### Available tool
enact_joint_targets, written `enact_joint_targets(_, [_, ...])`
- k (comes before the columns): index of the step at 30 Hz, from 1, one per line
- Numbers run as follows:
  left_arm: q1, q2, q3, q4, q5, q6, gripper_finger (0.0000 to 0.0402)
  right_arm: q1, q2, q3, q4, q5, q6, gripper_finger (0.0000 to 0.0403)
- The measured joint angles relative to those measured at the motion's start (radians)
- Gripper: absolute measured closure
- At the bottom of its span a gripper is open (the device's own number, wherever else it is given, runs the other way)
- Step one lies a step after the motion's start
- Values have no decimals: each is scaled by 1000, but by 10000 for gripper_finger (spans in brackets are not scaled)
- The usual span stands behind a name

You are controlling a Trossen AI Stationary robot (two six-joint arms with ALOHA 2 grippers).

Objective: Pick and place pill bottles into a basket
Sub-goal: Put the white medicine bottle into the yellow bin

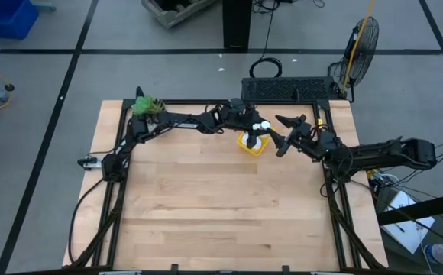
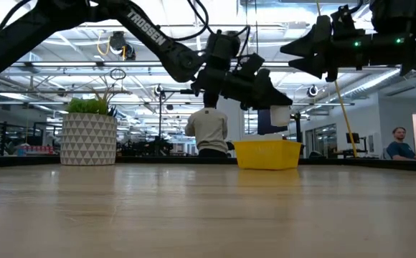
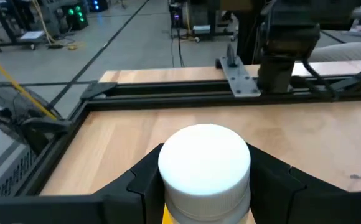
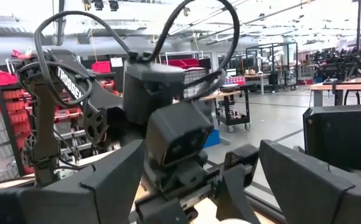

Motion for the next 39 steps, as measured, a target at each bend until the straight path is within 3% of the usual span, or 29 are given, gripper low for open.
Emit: enact_joint_targets(39, [5, 45, -1, 34, -4, 59, 226, 0, 0, 0, -5, -1, 7, 94])
